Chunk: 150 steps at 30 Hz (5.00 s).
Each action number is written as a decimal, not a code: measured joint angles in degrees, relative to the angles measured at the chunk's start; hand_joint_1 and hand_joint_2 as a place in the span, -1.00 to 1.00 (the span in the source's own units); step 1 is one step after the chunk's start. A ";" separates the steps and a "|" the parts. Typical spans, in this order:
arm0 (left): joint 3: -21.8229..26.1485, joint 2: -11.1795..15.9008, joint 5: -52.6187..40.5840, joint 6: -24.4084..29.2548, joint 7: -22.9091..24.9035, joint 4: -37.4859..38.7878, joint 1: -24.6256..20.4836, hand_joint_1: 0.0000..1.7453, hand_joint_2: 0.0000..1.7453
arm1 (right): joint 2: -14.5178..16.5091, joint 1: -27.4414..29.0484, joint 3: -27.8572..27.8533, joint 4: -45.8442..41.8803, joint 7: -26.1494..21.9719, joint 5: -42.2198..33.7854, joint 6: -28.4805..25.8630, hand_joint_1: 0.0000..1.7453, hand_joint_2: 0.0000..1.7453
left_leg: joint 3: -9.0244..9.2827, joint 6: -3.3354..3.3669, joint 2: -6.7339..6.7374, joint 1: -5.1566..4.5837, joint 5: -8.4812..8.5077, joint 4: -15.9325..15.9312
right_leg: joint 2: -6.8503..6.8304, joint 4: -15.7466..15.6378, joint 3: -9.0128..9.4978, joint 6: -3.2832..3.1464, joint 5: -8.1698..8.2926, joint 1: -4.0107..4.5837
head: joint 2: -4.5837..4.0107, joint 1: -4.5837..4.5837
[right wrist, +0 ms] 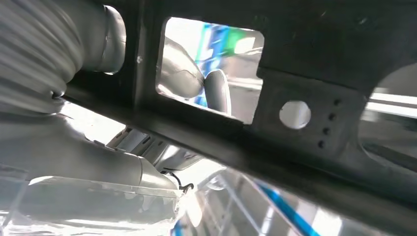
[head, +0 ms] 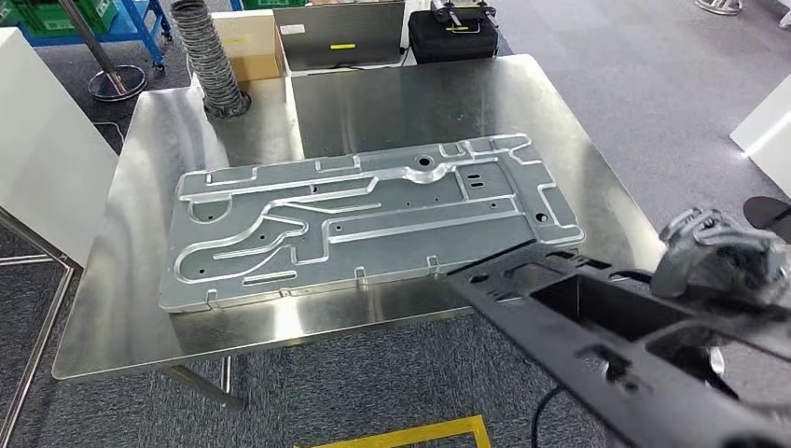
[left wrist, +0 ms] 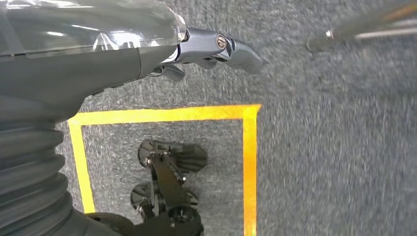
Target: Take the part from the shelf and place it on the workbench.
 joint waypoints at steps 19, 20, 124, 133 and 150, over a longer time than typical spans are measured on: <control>-1.43 0.05 -2.08 -0.68 0.96 0.00 -1.74 -1.00 1.00 | -19.79 -30.87 -9.91 48.76 1.42 12.25 -7.03 0.96 1.00 | -10.10 -2.04 -0.46 -0.24 -5.07 17.64 | -0.06 -10.82 3.86 -1.34 6.74 -1.01 | 0.00 0.00; -1.57 0.06 -2.10 -0.68 0.96 0.00 -1.78 -1.00 1.00 | -19.98 -31.22 -9.75 49.36 1.48 12.45 -7.18 0.96 1.00 | -8.45 -1.80 -0.46 -0.24 -2.44 13.52 | -0.05 -10.81 4.21 -1.20 6.49 -0.99 | 0.00 0.00; -2.30 3.47 -3.31 0.72 0.92 0.11 -1.00 -1.00 -1.00 | -11.52 -47.41 5.89 78.25 0.66 31.72 -31.02 -1.00 -1.00 | -2.26 0.39 -1.06 0.16 1.04 1.37 | -0.05 1.27 -3.42 0.61 1.97 -0.17 | 0.00 0.00; -1.25 1.98 0.05 0.54 0.73 0.13 0.35 -1.00 -1.00 | -11.07 -8.21 1.03 22.71 -1.11 23.16 -34.13 -1.00 -1.00 | -1.55 -0.74 -1.76 -0.21 -0.01 1.39 | -0.20 -11.15 2.75 -1.00 7.91 0.60 | 0.00 -0.01; 2.67 -0.90 2.68 2.23 1.86 0.12 0.89 -1.00 -1.00 | -0.74 25.76 -3.52 11.13 -1.04 17.72 -31.48 -1.00 -1.00 | 1.25 -0.62 -0.37 -0.14 -1.67 0.95 | 0.33 -11.09 3.37 -0.70 7.94 0.22 | 0.00 -0.01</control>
